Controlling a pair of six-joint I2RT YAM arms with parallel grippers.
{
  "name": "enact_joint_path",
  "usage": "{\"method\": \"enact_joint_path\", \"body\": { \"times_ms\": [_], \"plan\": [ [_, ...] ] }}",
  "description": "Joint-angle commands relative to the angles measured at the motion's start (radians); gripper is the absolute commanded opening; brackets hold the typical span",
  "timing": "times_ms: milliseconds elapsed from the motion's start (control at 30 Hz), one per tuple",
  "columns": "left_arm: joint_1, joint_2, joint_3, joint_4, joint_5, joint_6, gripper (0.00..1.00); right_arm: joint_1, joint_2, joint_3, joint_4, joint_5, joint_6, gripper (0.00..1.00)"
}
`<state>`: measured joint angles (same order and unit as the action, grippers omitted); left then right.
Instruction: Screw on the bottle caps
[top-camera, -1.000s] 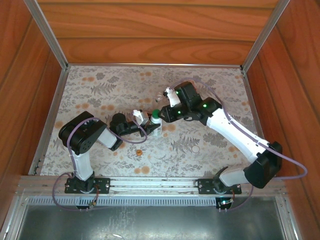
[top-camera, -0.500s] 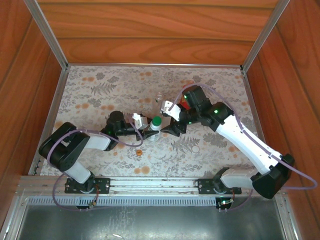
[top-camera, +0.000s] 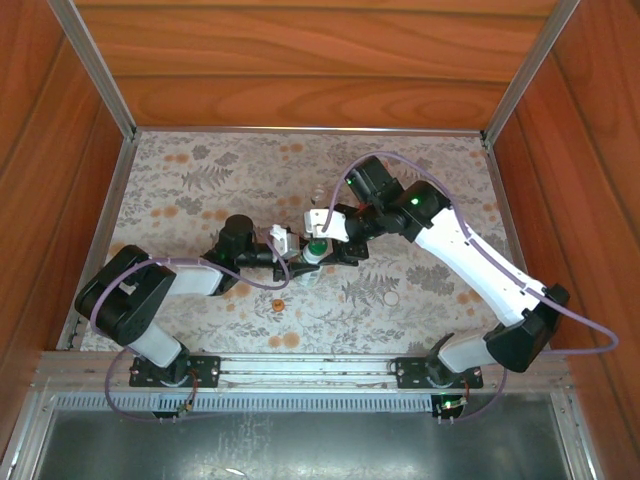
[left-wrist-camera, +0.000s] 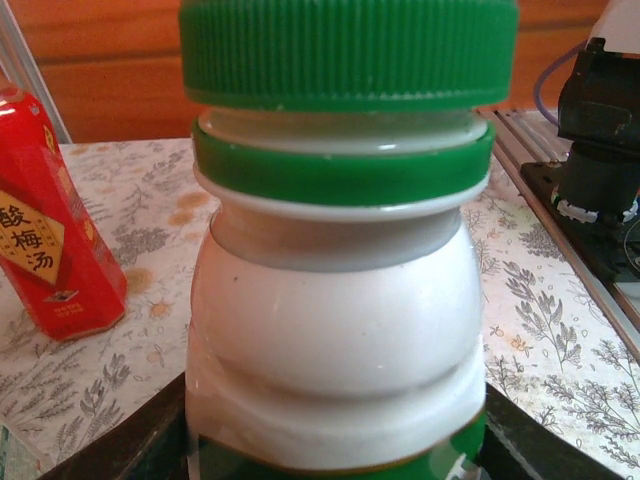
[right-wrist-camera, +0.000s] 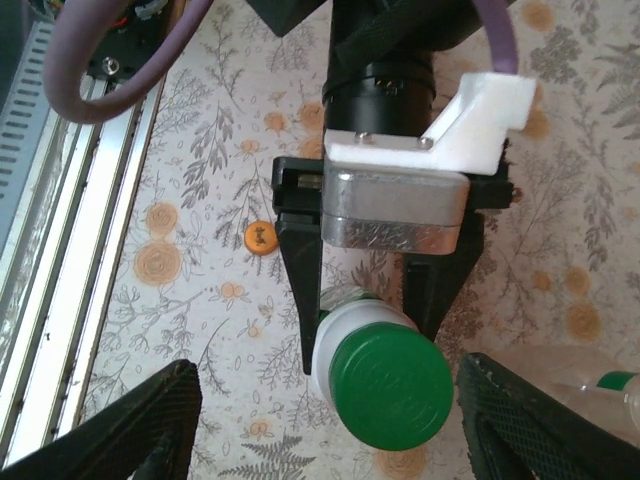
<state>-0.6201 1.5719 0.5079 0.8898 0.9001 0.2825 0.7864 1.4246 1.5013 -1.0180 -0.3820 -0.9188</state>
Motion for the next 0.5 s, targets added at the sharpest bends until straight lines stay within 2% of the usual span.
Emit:
{"method": "enact_joint_path", "body": {
  "times_ms": [0, 267, 467],
  "plan": [
    [0.003, -0.019, 0.023, -0.024, 0.048, 0.018, 0.53, 0.01, 0.029, 0.032, -0.064, 0.009, -0.052, 0.69],
    [0.003, -0.029, 0.031, -0.036, 0.061, 0.015, 0.53, 0.013, 0.081, 0.051, -0.047, 0.079, -0.044, 0.65],
    [0.003, -0.035, 0.031, -0.041, 0.067, 0.011, 0.53, 0.014, 0.109, 0.065, -0.05, 0.069, -0.043, 0.61]
  ]
}}
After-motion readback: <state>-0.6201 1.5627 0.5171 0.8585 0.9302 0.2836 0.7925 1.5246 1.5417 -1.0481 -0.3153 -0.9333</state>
